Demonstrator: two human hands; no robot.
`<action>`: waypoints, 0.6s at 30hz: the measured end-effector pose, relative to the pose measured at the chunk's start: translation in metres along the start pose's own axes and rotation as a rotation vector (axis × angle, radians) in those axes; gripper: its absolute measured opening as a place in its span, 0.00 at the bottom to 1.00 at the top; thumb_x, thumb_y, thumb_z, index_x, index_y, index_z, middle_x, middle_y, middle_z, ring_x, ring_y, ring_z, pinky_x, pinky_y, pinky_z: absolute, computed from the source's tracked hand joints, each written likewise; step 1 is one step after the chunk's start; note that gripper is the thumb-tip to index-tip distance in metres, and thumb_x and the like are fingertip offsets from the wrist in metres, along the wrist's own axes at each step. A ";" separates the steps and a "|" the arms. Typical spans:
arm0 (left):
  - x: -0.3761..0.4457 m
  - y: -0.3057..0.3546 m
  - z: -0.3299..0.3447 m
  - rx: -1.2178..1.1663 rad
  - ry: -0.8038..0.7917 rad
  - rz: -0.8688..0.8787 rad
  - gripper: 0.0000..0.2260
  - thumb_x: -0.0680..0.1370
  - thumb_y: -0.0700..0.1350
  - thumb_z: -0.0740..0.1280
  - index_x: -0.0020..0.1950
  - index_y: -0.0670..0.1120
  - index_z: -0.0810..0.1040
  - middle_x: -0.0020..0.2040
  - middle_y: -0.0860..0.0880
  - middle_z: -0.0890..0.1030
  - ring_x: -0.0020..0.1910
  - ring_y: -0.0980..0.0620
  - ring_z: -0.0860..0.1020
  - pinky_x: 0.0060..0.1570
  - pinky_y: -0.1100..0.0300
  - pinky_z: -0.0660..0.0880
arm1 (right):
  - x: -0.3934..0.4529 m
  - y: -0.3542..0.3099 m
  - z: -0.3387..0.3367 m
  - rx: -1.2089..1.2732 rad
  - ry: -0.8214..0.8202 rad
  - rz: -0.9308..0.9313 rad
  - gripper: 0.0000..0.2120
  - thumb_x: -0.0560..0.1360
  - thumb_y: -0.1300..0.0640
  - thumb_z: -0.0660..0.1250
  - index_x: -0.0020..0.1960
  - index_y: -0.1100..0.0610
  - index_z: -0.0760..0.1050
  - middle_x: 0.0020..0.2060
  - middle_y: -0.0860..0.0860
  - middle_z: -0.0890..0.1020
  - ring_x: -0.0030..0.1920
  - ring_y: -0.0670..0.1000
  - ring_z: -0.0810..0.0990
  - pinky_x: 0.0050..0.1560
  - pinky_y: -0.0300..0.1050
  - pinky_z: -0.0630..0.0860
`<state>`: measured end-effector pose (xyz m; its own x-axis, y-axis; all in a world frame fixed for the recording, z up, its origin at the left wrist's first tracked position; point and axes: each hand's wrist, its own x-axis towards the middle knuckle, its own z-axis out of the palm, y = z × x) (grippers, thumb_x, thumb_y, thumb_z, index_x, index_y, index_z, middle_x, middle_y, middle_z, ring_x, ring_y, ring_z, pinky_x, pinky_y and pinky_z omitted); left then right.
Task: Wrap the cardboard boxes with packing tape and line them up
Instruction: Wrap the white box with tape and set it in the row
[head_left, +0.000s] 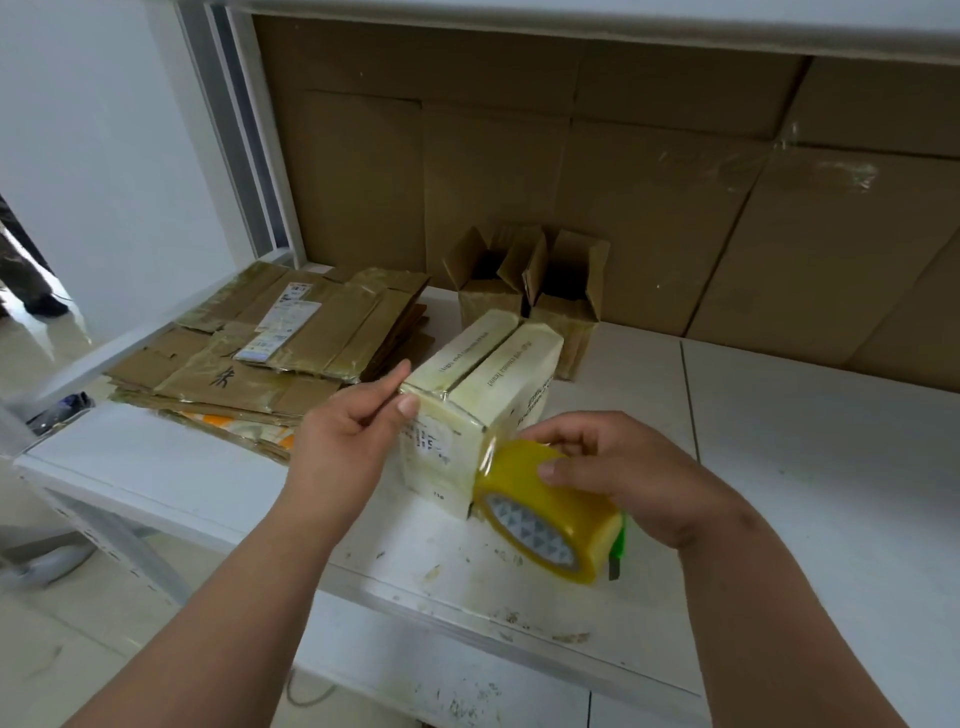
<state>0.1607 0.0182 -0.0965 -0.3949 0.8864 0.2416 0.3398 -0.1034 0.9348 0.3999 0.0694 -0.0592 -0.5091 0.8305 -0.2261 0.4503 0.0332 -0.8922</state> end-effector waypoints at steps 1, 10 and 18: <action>0.004 -0.001 -0.002 -0.049 -0.015 -0.036 0.14 0.79 0.47 0.69 0.62 0.61 0.79 0.56 0.62 0.82 0.59 0.66 0.77 0.64 0.64 0.72 | 0.000 0.002 0.007 0.048 -0.015 -0.008 0.22 0.68 0.51 0.74 0.61 0.50 0.80 0.53 0.50 0.85 0.54 0.50 0.84 0.61 0.53 0.79; 0.021 0.014 0.015 -0.003 -0.345 -0.174 0.32 0.81 0.59 0.59 0.81 0.59 0.47 0.73 0.64 0.60 0.73 0.60 0.60 0.71 0.59 0.58 | 0.008 0.015 0.057 0.354 0.141 -0.006 0.20 0.73 0.57 0.75 0.64 0.53 0.77 0.54 0.50 0.85 0.56 0.48 0.83 0.63 0.51 0.77; 0.017 0.014 0.018 0.007 -0.411 -0.145 0.40 0.78 0.61 0.61 0.80 0.57 0.37 0.78 0.58 0.59 0.69 0.63 0.61 0.63 0.66 0.60 | -0.003 0.026 0.064 0.370 0.045 -0.106 0.25 0.69 0.51 0.77 0.65 0.44 0.76 0.56 0.59 0.83 0.60 0.57 0.81 0.67 0.59 0.73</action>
<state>0.1739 0.0399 -0.0837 -0.0672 0.9976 -0.0167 0.3125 0.0370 0.9492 0.3664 0.0325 -0.1070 -0.5021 0.8572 -0.1145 0.0973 -0.0756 -0.9924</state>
